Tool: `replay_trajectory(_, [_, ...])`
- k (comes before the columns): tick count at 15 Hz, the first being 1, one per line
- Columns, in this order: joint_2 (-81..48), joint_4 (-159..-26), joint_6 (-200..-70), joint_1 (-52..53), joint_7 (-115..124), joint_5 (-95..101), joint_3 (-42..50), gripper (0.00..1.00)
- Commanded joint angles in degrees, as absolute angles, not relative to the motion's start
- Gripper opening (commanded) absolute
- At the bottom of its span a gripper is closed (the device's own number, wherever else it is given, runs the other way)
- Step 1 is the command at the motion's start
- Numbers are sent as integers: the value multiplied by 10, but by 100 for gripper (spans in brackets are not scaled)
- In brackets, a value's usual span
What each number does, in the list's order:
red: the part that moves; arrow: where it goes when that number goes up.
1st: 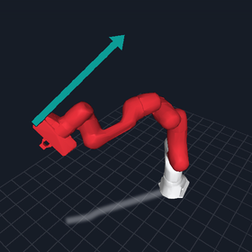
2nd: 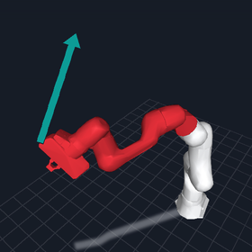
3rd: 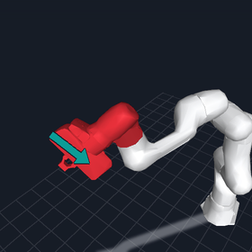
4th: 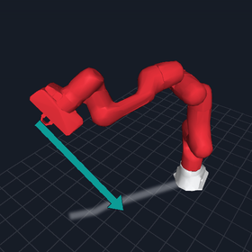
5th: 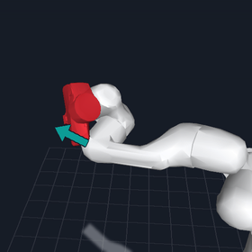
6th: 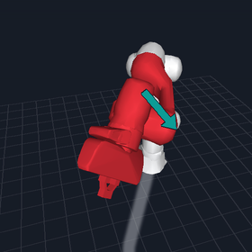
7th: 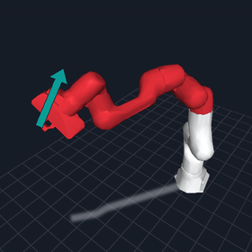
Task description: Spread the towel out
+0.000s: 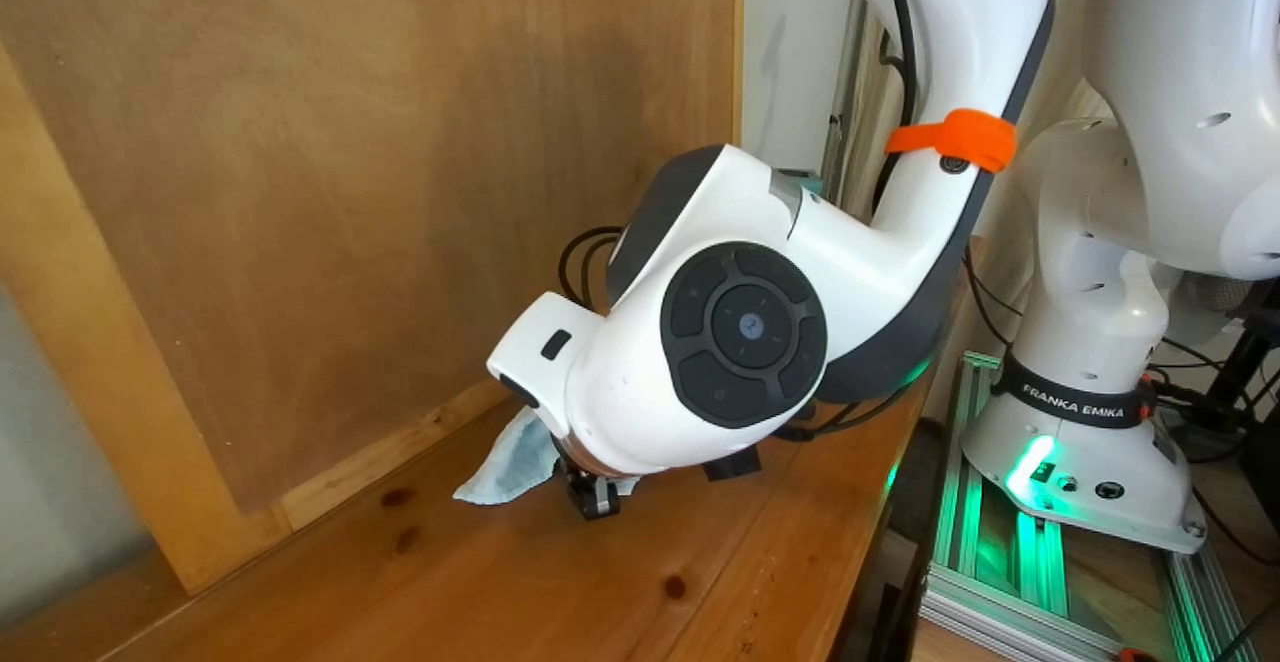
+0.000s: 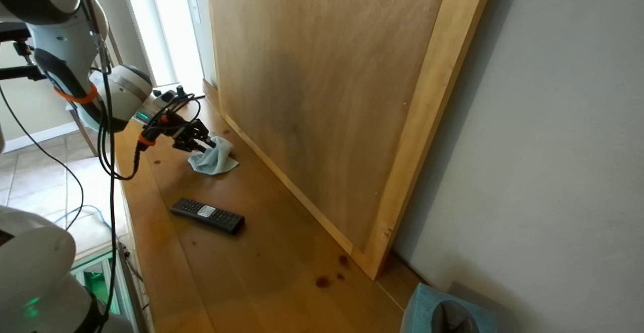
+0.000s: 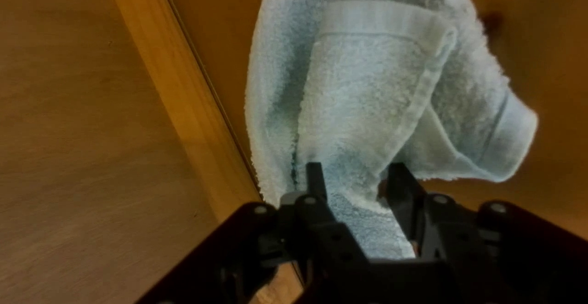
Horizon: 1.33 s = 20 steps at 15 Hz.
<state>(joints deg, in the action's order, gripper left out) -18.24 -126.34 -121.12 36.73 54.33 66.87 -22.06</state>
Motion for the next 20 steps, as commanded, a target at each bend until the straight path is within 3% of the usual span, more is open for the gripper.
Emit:
replay_trajectory(1, [-202, -1249, -1220, 362, 552, 690, -217, 32])
replay_trajectory(2, [-203, -1247, -1220, 362, 551, 690, -217, 18])
replay_trajectory(3, [-205, -1244, -1219, 363, 550, 690, -216, 11])
replay_trajectory(6, [-207, -1241, -1217, 365, 547, 686, -218, 0])
replay_trajectory(11, [-207, -1230, -1218, 371, 528, 672, -228, 1])
replay_trajectory(20, [-216, -1219, -1345, 385, 419, 691, -244, 1])
